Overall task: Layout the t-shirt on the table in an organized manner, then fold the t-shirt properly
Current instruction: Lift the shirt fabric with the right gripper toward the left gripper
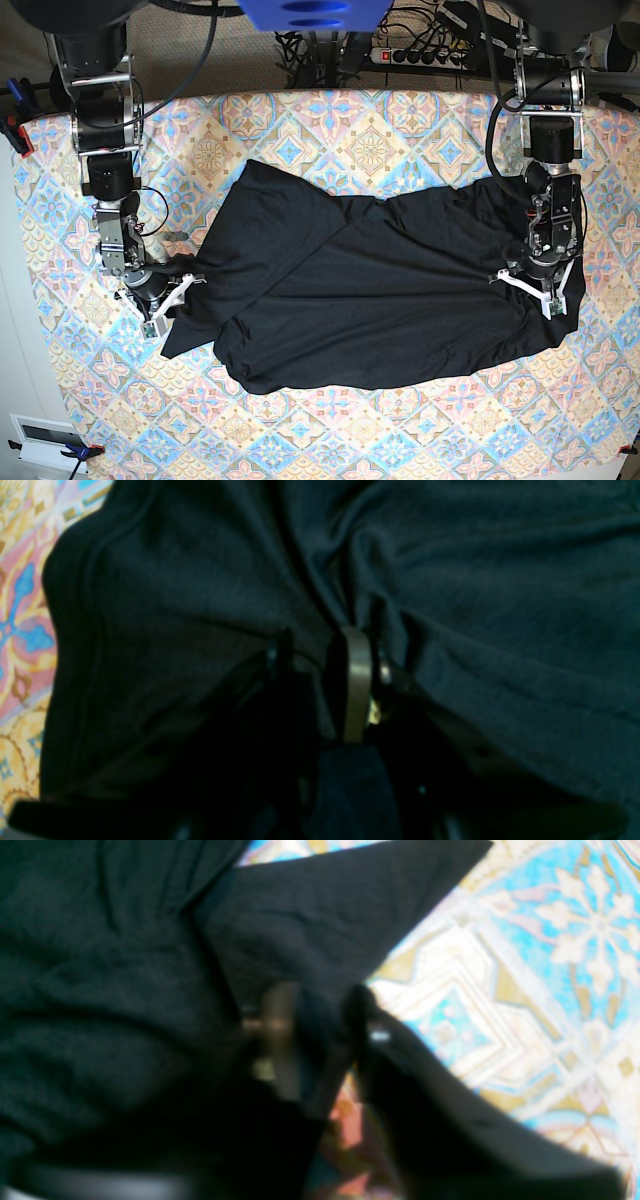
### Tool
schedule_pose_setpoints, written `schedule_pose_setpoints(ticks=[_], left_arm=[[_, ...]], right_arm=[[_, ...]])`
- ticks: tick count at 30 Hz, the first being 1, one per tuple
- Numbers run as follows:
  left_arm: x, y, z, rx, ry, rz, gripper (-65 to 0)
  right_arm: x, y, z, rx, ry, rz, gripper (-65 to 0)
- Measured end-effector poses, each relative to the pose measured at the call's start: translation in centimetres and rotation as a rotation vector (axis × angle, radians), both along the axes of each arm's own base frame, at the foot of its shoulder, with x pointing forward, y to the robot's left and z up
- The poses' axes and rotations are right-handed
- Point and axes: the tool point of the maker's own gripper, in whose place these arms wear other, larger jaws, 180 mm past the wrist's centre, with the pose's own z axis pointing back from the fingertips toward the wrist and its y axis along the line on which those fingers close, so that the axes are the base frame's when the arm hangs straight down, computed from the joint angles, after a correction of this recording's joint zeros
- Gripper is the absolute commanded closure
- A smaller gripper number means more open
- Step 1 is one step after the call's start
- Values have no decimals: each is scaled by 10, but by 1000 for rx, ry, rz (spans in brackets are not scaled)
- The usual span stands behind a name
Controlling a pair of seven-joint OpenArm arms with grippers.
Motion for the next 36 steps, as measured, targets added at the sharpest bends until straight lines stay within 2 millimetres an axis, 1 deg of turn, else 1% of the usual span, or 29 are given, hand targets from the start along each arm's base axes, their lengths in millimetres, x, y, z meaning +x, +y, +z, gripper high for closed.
schedule_pose_setpoints(ticks=[1,2,4,6,9,11,13,15,17,19,20,21,23,24,28,29,31,32,34,35,36], left_arm=[[0,0,0,0,0,0,-162],[0,0,0,0,0,0,-162],[0,0,0,-1,1,0,-162],[0,0,0,1,0,0,-162],[0,5,2,-19,-12,23,-162],[-2,20,8,-38,-34,79,-162],[-8,36,11,-51,-25,132,-162],[-14,49,12,-69,-16,174,-162],[-18,51,10,-76,-4,187,-162],[-17,44,7,-87,3,174,-162],[-16,42,7,-91,2,172,-162],[-15,39,6,-97,2,169,-162],[-15,36,5,-104,3,162,-162],[-16,37,4,-101,4,165,-162],[-27,40,-5,-97,30,175,-162],[-28,40,-6,-95,34,174,-162],[-28,39,-7,-97,34,173,-162],[-27,39,-5,-98,31,172,-162],[-24,39,-3,-99,22,167,-162],[-24,39,-3,-99,20,168,-162],[-25,38,-4,-101,25,168,-162]], right_arm=[[-1,-1,0,0,1,0,0],[0,-1,1,2,-9,-2,0],[1,-1,2,5,-25,-1,-20],[1,1,4,3,-31,4,0],[1,9,11,-28,-37,48,0],[-1,18,23,-6,-91,66,0],[-10,18,32,-12,-90,71,0],[-14,12,51,-31,-126,60,0],[-17,8,78,-62,-184,62,0],[-22,18,106,-78,-254,93,0],[-28,24,113,-89,-269,108,0],[-35,30,118,-96,-279,127,0],[-55,50,120,-101,-278,185,0],[-65,58,121,-109,-276,203,0],[-105,92,130,-109,-308,373,0],[-116,101,129,-90,-308,394,0],[-144,126,118,-72,-272,461,0],[-161,143,112,-58,-251,532,0],[-189,173,110,-12,-245,647,0],[-202,185,111,25,-243,686,0],[-214,194,105,42,-221,723,0]])
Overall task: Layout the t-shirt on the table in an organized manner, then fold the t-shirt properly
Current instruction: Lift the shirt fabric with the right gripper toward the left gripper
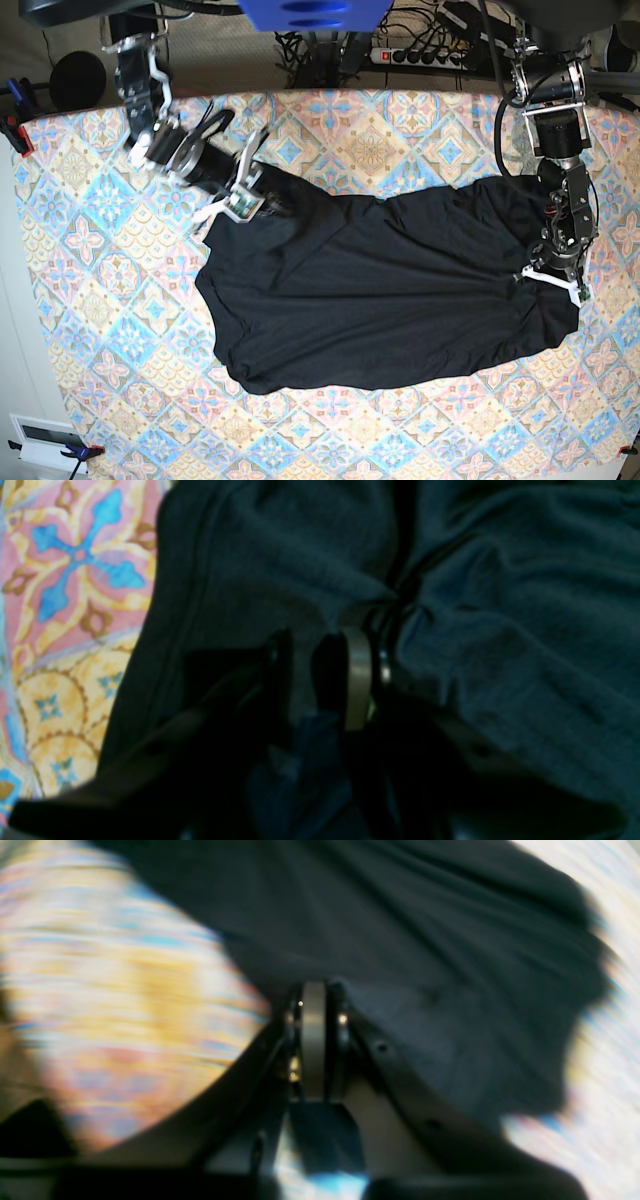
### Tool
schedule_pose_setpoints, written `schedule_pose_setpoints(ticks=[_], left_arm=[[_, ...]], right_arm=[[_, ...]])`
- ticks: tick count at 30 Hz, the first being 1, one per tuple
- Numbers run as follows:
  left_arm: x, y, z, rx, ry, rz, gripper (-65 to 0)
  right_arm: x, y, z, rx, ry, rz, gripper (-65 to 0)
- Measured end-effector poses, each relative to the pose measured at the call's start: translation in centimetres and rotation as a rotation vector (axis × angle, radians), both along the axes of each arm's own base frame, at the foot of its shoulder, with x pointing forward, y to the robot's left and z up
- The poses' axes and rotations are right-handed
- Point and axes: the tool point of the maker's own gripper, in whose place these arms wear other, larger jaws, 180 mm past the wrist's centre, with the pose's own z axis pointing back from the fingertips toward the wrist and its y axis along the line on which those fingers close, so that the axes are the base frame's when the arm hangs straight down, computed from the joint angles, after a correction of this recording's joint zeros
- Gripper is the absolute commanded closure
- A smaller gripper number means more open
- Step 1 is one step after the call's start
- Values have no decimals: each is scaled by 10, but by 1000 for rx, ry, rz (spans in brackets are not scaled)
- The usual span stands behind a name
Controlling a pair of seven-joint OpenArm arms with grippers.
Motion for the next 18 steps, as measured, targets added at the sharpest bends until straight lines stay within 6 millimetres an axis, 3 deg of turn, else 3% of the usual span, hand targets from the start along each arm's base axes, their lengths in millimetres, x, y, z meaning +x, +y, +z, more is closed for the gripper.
schedule_pose_setpoints(ticks=[3,6,10,14,18], left_arm=[[-3,0,-3,-2,15,4,-162],[-5,-1,-5,-12,33,2,-162],[-4,-9,9,1,11,-35,-162],[-11,-33,22,20,-21,-99,-162],[-16,-69,34,-2,-31,-248,-162]], right_arm=[[-30,24,-20,-34,71,94,0],[-41,47,-13,18,66,159,0],[-50,69,-11,19,58,247,0],[-47,87,-4,26,22,319,0],[-51,92,-14,9,49,345,-10]])
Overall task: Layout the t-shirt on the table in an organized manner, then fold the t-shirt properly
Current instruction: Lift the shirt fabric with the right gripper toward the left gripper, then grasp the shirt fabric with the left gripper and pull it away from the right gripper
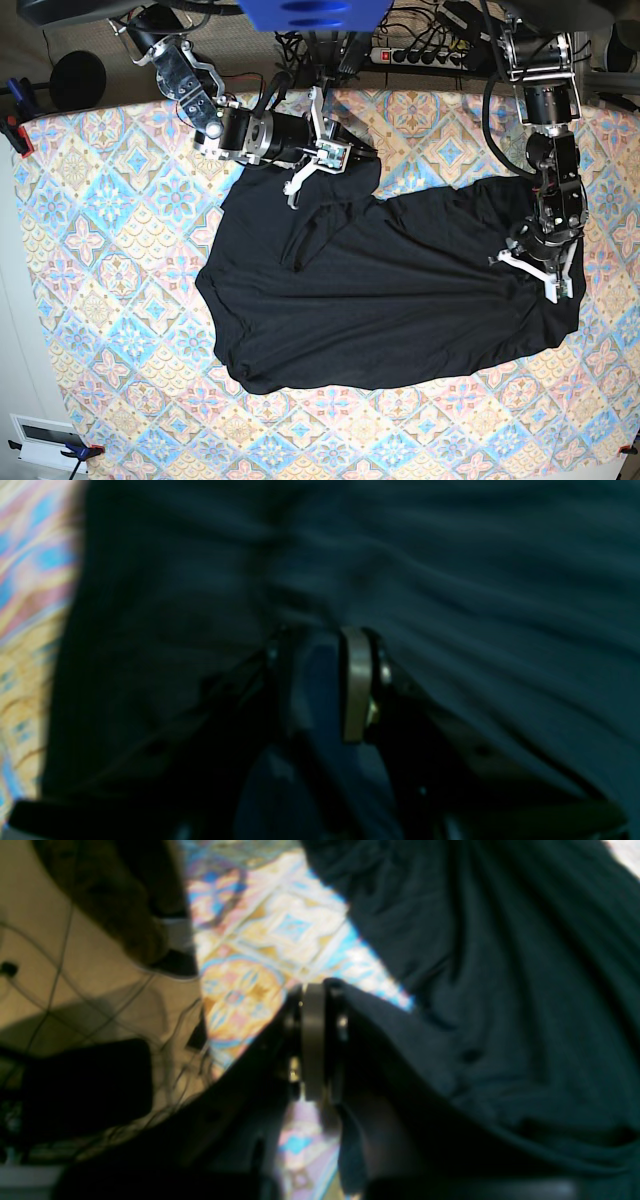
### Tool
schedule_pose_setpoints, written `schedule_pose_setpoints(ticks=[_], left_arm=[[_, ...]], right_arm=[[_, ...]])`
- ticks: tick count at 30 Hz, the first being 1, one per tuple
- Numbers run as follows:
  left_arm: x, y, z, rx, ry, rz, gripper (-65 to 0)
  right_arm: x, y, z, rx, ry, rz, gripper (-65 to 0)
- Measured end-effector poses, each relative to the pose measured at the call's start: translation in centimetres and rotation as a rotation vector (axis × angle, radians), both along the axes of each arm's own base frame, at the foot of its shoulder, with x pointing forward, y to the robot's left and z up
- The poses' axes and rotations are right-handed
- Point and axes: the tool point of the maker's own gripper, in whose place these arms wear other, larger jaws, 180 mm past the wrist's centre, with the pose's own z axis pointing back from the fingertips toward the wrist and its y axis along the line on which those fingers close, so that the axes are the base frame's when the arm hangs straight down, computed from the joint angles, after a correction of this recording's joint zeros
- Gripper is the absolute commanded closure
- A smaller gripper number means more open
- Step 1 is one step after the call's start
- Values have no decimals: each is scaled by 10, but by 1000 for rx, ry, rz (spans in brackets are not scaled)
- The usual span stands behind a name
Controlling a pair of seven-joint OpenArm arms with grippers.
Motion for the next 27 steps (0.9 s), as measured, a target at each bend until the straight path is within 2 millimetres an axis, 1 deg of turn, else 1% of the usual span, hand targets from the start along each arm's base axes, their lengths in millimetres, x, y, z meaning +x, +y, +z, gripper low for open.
schedule_pose_setpoints(ticks=[2,4,7,10,13,16,17,18,20,22,25,27], left_arm=[[-2,-11,8,6,-18,-48,-162],[-13,-23,10,15,-11,-86,-162],[-29,-37,9,15,-1,-137,-162],[-40,-45,13,30,-12,-168,-163],[-49,-57,19,40,-27,-216,-164],[-56,-88,26,43,-46,-311,-165],[-59,-101,29,42,-56,-350,-165],[-63,-119,32,37,-65,-399,-166],[-72,-151,35,22,-74,-485,-166],[-84,-175,37,-3,-76,-551,-167],[-98,-189,29,-5,-18,-597,-167],[-108,-201,20,-4,26,-639,-167]], right_arm=[[1,-4,-5,-39,2,0,-46],[5,-8,-9,-80,-2,-3,-97],[12,-9,-4,-84,-27,-3,-154],[22,-12,4,-70,-53,-17,-177],[44,-29,10,-77,-82,-90,-176],[68,-54,14,-90,-101,-181,-176],[76,-60,15,-100,-110,-200,-174],[85,-65,18,-108,-124,-216,-170],[100,-72,23,-92,-140,-247,-161],[111,-85,18,-103,-126,-285,-151],[118,-111,1,-163,-90,-341,-146],[123,-125,-3,-174,-77,-381,-146]])
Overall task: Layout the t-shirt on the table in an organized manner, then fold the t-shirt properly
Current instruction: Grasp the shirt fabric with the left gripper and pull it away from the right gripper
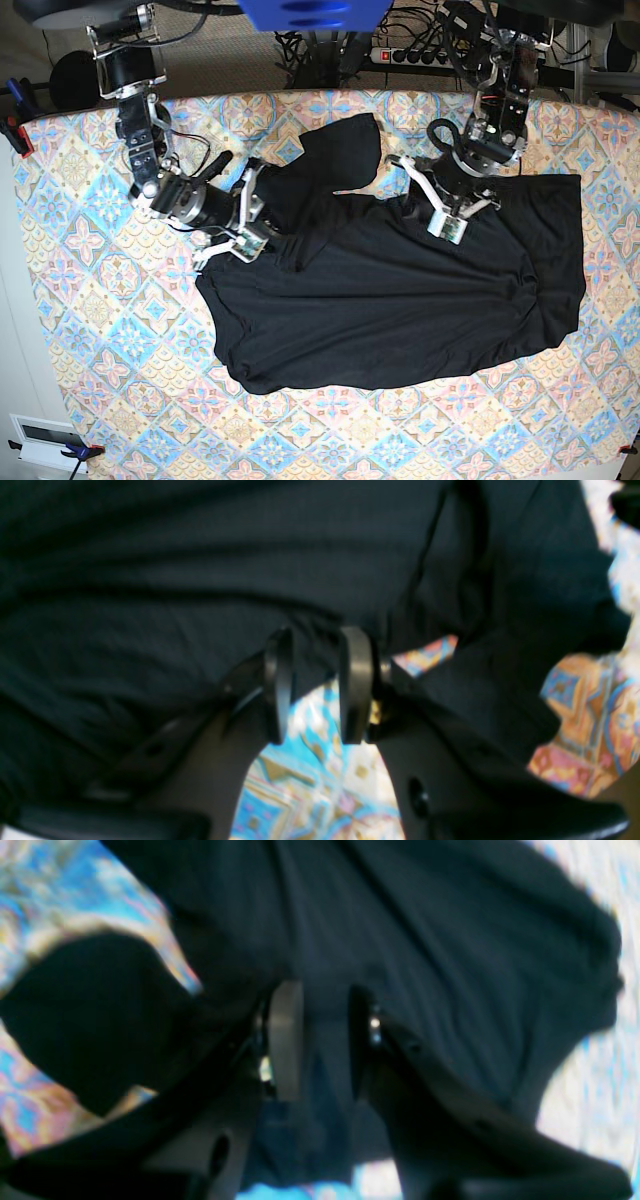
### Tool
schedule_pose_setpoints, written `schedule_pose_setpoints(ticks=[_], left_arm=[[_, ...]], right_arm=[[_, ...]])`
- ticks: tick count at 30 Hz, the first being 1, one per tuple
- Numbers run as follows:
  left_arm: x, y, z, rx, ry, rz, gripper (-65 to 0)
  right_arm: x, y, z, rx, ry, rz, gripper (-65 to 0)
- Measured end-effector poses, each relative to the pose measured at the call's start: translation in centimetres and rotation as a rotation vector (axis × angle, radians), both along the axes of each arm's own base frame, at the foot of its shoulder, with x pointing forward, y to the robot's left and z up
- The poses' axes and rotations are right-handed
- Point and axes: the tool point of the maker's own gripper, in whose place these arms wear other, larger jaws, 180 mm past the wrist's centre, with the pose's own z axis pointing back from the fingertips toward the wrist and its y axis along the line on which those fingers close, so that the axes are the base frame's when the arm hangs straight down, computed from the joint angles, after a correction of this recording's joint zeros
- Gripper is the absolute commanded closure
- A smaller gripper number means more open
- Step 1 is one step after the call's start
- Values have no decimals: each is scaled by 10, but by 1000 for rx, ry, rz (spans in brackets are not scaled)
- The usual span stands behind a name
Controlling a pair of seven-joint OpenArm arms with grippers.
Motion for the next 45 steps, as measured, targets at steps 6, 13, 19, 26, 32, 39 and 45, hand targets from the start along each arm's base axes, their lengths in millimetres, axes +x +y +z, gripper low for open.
schedule_pose_setpoints(ticks=[6,13,19,26,32,39,45], left_arm=[[-2,-30,2,-72,1,-20,-203],[-15,-70,-30,30,48,-164,-315],[-17,-86,-49,86,66,-212,-303],[-12,-83,-52,115,59,-227,-27],[-4,-48,-28,101,-13,-123,0],[-24,2,-6,38,-10,5,0],[-38,92,-3,-44,48,299,0]], right_arm=[[9,-13,5,6,-17,-37,-146],[8,-13,5,5,-15,-36,-146],[8,-12,5,4,-17,-36,-146],[8,-12,6,4,-19,-33,-146],[9,-14,5,0,-15,-39,-146],[4,-23,-22,-10,63,-65,-146],[17,-28,-30,-13,88,-85,-146]])
